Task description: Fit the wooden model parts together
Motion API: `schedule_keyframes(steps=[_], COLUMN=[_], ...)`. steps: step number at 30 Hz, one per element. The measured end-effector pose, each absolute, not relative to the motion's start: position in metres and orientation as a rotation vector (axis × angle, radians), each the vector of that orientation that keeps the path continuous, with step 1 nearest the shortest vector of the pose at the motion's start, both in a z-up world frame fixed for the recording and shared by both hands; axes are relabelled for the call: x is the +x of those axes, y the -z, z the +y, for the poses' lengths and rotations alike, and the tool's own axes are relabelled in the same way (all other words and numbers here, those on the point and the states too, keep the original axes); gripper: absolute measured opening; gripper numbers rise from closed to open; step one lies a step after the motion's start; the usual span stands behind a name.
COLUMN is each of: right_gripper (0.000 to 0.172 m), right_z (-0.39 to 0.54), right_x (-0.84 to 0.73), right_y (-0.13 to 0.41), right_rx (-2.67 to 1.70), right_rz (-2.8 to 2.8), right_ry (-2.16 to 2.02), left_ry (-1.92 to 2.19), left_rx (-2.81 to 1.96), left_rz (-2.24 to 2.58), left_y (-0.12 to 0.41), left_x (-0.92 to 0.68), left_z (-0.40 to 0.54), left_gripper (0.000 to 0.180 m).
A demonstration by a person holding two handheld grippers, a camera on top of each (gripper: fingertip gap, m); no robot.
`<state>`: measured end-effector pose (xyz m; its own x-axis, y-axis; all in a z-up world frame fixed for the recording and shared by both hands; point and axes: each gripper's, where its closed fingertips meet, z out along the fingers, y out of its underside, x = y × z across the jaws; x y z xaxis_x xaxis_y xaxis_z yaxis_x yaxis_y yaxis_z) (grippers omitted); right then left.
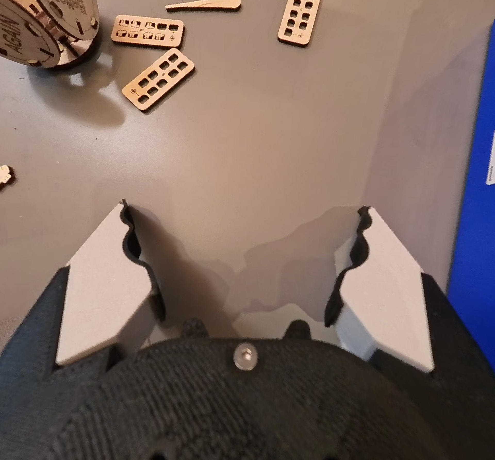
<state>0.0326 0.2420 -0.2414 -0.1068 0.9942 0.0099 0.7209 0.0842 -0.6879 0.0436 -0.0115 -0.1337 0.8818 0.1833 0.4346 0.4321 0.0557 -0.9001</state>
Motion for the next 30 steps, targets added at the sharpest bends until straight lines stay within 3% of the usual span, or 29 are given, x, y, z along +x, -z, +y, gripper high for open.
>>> schedule_keyframes(steps=[30], right_gripper=[0.159], right_z=[0.242], right_x=[0.033], right_y=[0.241], right_rx=[-1.686], right_rz=[-1.884], right_ry=[-0.741], left_ry=[0.186], left_rx=[-1.542], left_rz=[-0.460], left_y=[0.133], left_x=[0.077], left_z=[0.010], left_gripper=[0.065])
